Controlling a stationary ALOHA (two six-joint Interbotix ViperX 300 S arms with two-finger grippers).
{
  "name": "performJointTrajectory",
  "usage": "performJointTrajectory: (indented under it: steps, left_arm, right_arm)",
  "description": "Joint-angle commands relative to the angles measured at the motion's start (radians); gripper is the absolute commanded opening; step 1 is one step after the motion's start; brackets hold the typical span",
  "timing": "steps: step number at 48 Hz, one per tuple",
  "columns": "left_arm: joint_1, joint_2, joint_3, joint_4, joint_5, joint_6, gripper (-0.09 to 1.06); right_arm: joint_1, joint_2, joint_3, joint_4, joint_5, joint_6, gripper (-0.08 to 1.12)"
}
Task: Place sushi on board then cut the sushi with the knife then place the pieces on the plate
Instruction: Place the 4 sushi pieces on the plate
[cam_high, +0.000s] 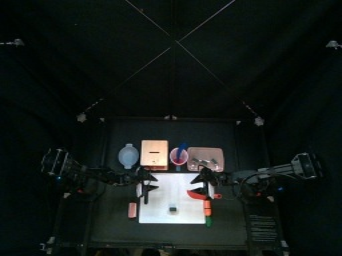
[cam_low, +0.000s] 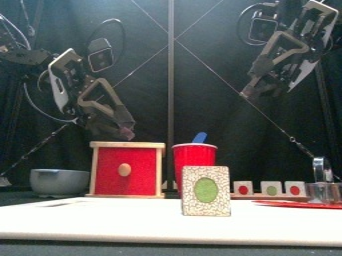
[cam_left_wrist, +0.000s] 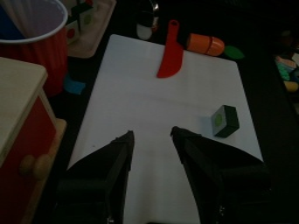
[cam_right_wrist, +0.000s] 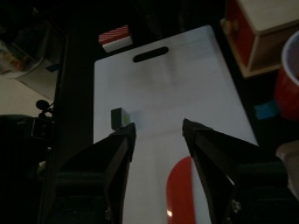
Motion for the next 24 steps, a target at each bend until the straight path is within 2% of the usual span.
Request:
performJointTrajectory:
  steps: [1, 8, 24]
  left_arm:
    - [0.003, -0.003, -0.017, -0.008, -0.005, 0.0, 0.79]
    - [0.003, -0.003, -0.017, -0.009, -0.005, 0.0, 0.79]
    - [0.005, 0.003, -0.012, -0.011, -0.005, 0.005, 0.79]
  right_arm:
    - [0.038, 0.08, -0.052, 0.012, -0.032, -0.002, 0.89]
    - [0.084, 0.218, -0.121, 0.017, -0.035, -0.005, 0.96]
    - [0.147, 0.446, -0.264, 0.009, -0.029, -0.003, 0.96]
